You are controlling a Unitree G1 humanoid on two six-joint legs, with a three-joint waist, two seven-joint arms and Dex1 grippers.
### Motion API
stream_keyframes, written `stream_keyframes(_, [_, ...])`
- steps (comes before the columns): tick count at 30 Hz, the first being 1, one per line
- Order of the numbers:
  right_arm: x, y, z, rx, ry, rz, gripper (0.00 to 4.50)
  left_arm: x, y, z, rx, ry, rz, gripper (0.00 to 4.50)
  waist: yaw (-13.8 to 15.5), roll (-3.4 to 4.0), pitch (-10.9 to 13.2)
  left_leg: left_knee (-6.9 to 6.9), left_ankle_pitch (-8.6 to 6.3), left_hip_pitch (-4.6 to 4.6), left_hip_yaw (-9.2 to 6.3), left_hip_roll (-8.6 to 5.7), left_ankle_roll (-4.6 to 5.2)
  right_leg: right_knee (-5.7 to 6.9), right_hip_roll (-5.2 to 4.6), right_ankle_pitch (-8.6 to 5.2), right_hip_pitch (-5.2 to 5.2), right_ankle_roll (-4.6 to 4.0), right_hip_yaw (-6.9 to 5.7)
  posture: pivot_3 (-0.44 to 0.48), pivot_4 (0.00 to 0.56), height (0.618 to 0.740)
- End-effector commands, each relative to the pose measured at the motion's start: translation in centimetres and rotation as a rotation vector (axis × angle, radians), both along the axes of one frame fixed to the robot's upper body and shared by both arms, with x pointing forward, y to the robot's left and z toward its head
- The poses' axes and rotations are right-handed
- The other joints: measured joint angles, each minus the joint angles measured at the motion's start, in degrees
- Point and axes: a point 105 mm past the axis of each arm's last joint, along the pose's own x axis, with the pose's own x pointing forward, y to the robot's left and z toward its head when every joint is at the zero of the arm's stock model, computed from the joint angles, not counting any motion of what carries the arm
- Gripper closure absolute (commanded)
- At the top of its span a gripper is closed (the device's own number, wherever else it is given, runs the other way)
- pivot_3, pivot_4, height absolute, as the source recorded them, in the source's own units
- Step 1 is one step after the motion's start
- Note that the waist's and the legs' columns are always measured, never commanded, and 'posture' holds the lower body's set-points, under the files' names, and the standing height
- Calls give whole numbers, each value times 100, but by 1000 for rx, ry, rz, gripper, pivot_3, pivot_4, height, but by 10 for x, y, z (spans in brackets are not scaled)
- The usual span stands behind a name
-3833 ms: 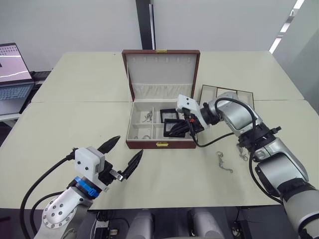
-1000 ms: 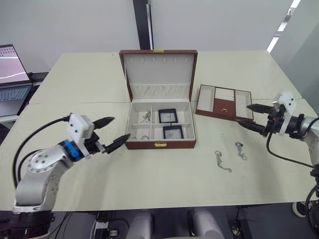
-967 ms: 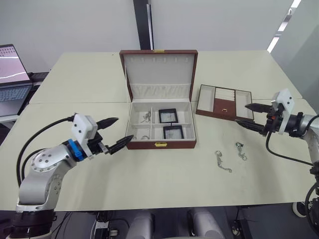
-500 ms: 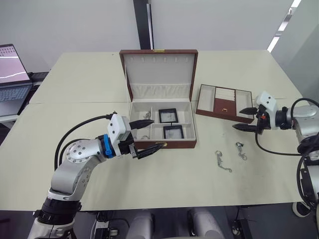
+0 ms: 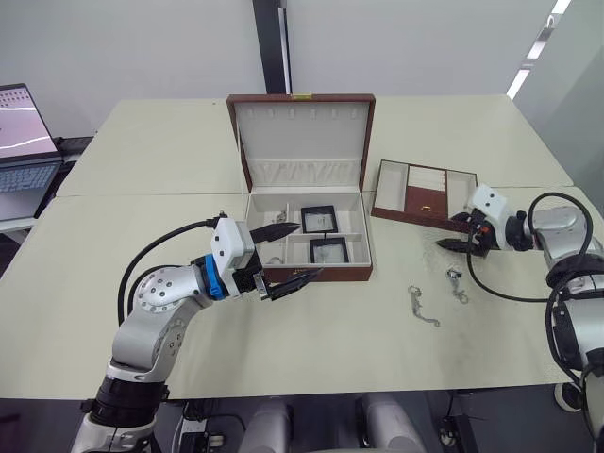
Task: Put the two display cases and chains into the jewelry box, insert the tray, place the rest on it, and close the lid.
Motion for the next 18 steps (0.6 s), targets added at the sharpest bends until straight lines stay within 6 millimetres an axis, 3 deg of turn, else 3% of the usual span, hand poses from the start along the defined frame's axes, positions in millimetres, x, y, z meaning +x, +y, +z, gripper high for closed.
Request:
stream_keyframes(1, [5, 2, 11, 5, -42, 3, 2025, -6, -6, 10, -9, -45, -24, 0, -3, 0, 0, 0, 0, 0, 0, 0, 0, 0, 0, 0, 0, 0, 0, 0, 150, 740])
stream_keyframes(12, [4, 2, 18, 38, -45, 15, 4491, -5, -9, 10, -20, -40, -24, 0, -14, 0, 0, 1, 0, 0, 0, 0, 0, 1, 0, 0, 1, 0, 1, 0, 150, 740])
stream_keyframes(18, [1, 2, 23, 73, -35, 32, 4491, -4, -10, 10, -25, -38, -27, 0, -16, 2, 1, 0, 0, -1, 1, 0, 0, 1, 0, 0, 0, 0, 0, 0, 150, 740])
